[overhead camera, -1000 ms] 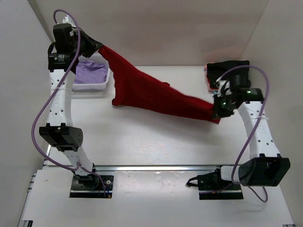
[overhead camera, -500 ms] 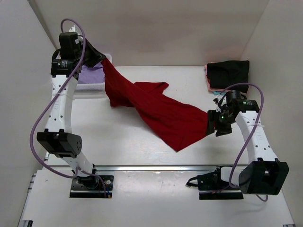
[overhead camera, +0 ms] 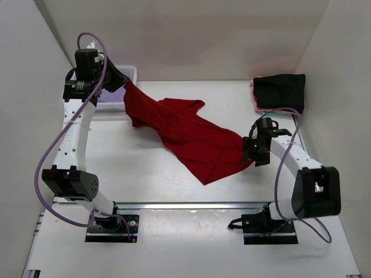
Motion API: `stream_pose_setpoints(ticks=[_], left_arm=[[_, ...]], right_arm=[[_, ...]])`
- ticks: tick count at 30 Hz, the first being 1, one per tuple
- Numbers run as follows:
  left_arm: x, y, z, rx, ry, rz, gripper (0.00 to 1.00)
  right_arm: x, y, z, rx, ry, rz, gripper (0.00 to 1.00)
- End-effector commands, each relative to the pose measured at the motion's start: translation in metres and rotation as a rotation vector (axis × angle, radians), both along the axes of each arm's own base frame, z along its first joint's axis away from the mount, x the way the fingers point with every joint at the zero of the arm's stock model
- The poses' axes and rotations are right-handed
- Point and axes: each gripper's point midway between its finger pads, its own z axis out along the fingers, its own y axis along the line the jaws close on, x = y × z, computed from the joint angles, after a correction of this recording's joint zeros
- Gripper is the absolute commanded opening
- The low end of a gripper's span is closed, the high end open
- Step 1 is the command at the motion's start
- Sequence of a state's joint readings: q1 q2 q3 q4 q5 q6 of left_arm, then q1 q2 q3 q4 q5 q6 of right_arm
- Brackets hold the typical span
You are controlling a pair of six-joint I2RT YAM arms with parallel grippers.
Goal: Fold and stack the t-shirts
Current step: Flatten out the tshirt
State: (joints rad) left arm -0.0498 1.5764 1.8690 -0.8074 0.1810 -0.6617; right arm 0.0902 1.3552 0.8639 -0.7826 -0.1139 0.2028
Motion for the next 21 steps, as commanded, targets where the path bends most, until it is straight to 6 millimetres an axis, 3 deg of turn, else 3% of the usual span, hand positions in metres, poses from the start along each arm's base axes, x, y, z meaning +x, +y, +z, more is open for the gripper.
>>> stream_pose_setpoints(ticks=[1, 2, 6, 10, 11, 12, 13, 14, 17, 20, 21], left_arm=[[-0.02, -0.004, 0.02, 0.013, -0.055, -0.015, 0.0], [-0.02, -0.005, 0.012, 0.013, -0.032, -0.02, 0.0], [-0.021, -0.005, 0.012, 0.013, -0.035, -0.022, 0.0], [-0.022, -0.003, 0.014, 0.013, -0.039, -0.021, 0.0], [-0.022, -0.001, 0.013, 0.012, -0.036, -0.018, 0.0], [-0.024, -0.001, 0.014, 0.01, -0.038, -0.015, 0.0], [-0.023, -0.001, 0.01, 0.009, -0.027, -0.016, 0.0], [-0.024, -0.001, 0.01, 0.008, -0.029, -0.019, 0.0], [-0.024, -0.002, 0.009, 0.011, -0.026, -0.02, 0.0], [-0.027, -0.001, 0.01, 0.01, -0.024, -0.018, 0.0], [-0.026, -0.001, 0.011, 0.012, -0.028, -0.016, 0.0]], right_arm=[[0.061, -0.008, 0.003, -0.067, -0.161, -0.057, 0.61], [0.067, -0.006, -0.002, -0.077, -0.151, -0.05, 0.61], [0.08, -0.004, -0.028, -0.154, -0.085, -0.009, 0.61], [0.081, 0.007, -0.046, -0.241, -0.016, 0.099, 0.55], [0.078, 0.01, -0.051, -0.23, 0.004, 0.106, 0.42], [0.079, 0.011, -0.052, -0.231, 0.018, 0.116, 0.13], [0.083, 0.012, -0.05, -0.223, 0.01, 0.117, 0.0], [0.083, 0.012, -0.051, -0.221, 0.024, 0.113, 0.0], [0.11, 0.0, -0.017, -0.315, -0.057, 0.117, 0.0], [0.167, -0.003, 0.063, -0.395, -0.286, 0.09, 0.0], [0.176, -0.003, 0.087, -0.395, -0.353, 0.09, 0.0]])
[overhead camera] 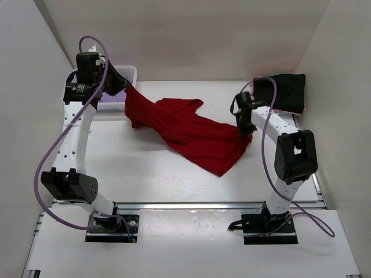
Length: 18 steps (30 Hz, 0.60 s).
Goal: Fold and stack the t-shirts
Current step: Flatten out the tshirt
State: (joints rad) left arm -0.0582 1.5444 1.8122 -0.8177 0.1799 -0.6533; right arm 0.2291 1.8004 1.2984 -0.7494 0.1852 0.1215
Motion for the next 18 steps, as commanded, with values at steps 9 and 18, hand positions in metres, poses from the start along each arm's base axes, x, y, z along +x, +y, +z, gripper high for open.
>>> stream_pose_setpoints(ticks=[9, 18], left_arm=[[-0.021, 0.017, 0.047, 0.033, -0.108, 0.051, 0.0], [-0.038, 0.032, 0.057, 0.075, -0.124, 0.12, 0.0]], right_arm=[[0.057, -0.001, 0.249, -0.047, -0.765, 0.178, 0.0], [0.011, -0.029, 0.322, -0.172, -1.049, 0.109, 0.0]])
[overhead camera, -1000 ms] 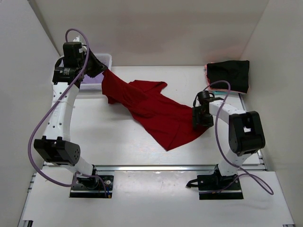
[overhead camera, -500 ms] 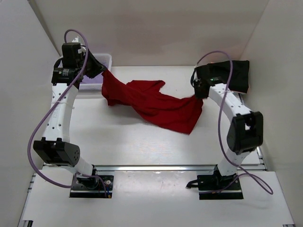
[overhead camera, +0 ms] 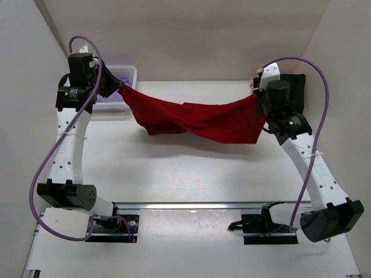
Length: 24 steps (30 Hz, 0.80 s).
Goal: Fold and stack the t-shirts
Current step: Flatten out the tshirt
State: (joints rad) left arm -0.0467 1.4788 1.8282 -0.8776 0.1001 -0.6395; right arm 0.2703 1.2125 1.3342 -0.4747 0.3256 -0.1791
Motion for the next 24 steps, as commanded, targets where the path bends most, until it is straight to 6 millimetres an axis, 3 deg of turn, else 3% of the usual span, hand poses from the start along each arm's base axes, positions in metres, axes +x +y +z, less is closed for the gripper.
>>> stream_pose_setpoints(ticks=[1, 7, 9, 11, 14, 18, 22, 24], left_arm=[[-0.02, 0.011, 0.037, 0.035, -0.099, 0.042, 0.0], [-0.028, 0.019, 0.037, 0.05, -0.094, 0.076, 0.0], [-0.03, 0.025, 0.039, 0.065, -0.093, 0.105, 0.0], [-0.034, 0.035, 0.053, 0.083, -0.117, 0.154, 0.0], [-0.042, 0.054, 0.067, 0.113, -0.134, 0.253, 0.0], [-0.058, 0.08, 0.095, 0.154, -0.184, 0.387, 0.0], [-0.068, 0.099, 0.119, 0.182, -0.24, 0.478, 0.0], [-0.075, 0.106, 0.137, 0.208, -0.285, 0.512, 0.0]], right_arm=[[-0.009, -0.015, 0.057, -0.042, -0.212, -0.06, 0.0], [-0.016, -0.038, 0.082, 0.007, -0.309, -0.1, 0.0], [-0.016, -0.063, 0.092, 0.057, -0.339, -0.167, 0.0], [-0.015, -0.078, 0.098, 0.047, -0.347, -0.221, 0.0], [-0.023, -0.095, 0.122, 0.041, -0.413, -0.275, 0.0], [-0.037, -0.131, 0.13, 0.082, -0.45, -0.383, 0.0], [-0.045, -0.127, 0.136, 0.073, -0.453, -0.368, 0.0], [-0.05, -0.136, 0.143, 0.043, -0.472, -0.421, 0.0]])
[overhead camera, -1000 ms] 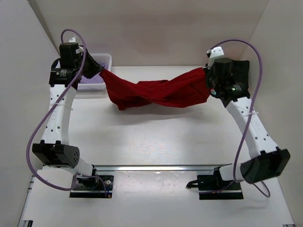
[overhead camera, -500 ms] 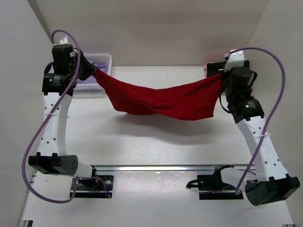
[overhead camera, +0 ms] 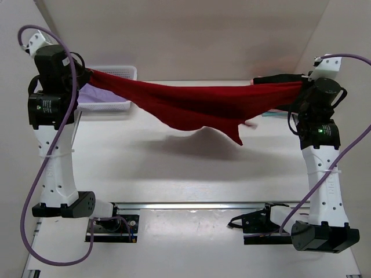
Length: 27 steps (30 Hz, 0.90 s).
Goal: Fold and stack the t-shirts
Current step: Flatten out the tshirt
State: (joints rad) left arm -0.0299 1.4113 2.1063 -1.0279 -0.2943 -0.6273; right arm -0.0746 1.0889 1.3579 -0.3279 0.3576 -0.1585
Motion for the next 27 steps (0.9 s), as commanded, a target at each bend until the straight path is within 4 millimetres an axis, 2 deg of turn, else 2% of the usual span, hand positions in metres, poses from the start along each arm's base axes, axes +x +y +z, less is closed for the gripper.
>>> stream_pose_setpoints(ticks=[1, 3, 4, 8, 10, 12, 14, 15, 16, 18, 19, 21, 25, 27], left_arm=[[-0.03, 0.035, 0.037, 0.078, -0.082, 0.17, 0.0], [-0.029, 0.039, 0.041, 0.084, -0.089, 0.191, 0.0], [-0.027, 0.035, 0.043, 0.08, -0.096, 0.172, 0.0], [-0.023, 0.029, 0.038, 0.061, -0.1, 0.131, 0.0], [-0.022, 0.027, 0.038, 0.075, -0.1, 0.123, 0.0], [-0.022, 0.025, 0.038, 0.092, -0.096, 0.114, 0.0], [-0.027, 0.024, 0.04, 0.093, -0.105, 0.111, 0.0], [-0.032, 0.026, 0.035, 0.096, -0.091, 0.121, 0.0], [-0.032, 0.027, 0.034, 0.1, -0.087, 0.127, 0.0], [-0.04, 0.027, 0.033, 0.109, -0.091, 0.125, 0.0], [-0.038, 0.026, 0.024, 0.112, -0.067, 0.116, 0.0], [-0.042, 0.029, 0.025, 0.104, -0.093, 0.124, 0.0], [-0.024, 0.021, 0.005, 0.09, -0.043, 0.09, 0.0], [-0.009, 0.018, -0.011, 0.075, -0.005, 0.08, 0.0]], right_arm=[[-0.019, -0.012, 0.054, -0.051, -0.146, -0.073, 0.0], [-0.021, -0.029, 0.051, -0.064, -0.138, -0.138, 0.0], [-0.025, -0.031, 0.051, -0.068, -0.148, -0.145, 0.0], [-0.003, -0.003, 0.05, -0.072, -0.127, -0.028, 0.0], [0.004, 0.003, 0.047, -0.064, -0.121, -0.004, 0.0], [0.006, 0.005, 0.051, -0.064, -0.129, 0.014, 0.0], [0.002, 0.0, 0.054, -0.072, -0.132, -0.011, 0.0], [-0.004, 0.0, 0.064, -0.09, -0.156, -0.011, 0.0], [-0.003, 0.0, 0.061, -0.102, -0.139, -0.011, 0.0], [-0.006, 0.003, 0.07, -0.113, -0.153, 0.003, 0.0], [-0.002, 0.007, 0.071, -0.114, -0.152, 0.021, 0.0], [0.004, 0.017, 0.07, -0.12, -0.14, 0.057, 0.0], [0.036, 0.032, 0.05, -0.084, -0.095, 0.135, 0.0], [0.062, 0.041, 0.022, -0.043, -0.036, 0.186, 0.0]])
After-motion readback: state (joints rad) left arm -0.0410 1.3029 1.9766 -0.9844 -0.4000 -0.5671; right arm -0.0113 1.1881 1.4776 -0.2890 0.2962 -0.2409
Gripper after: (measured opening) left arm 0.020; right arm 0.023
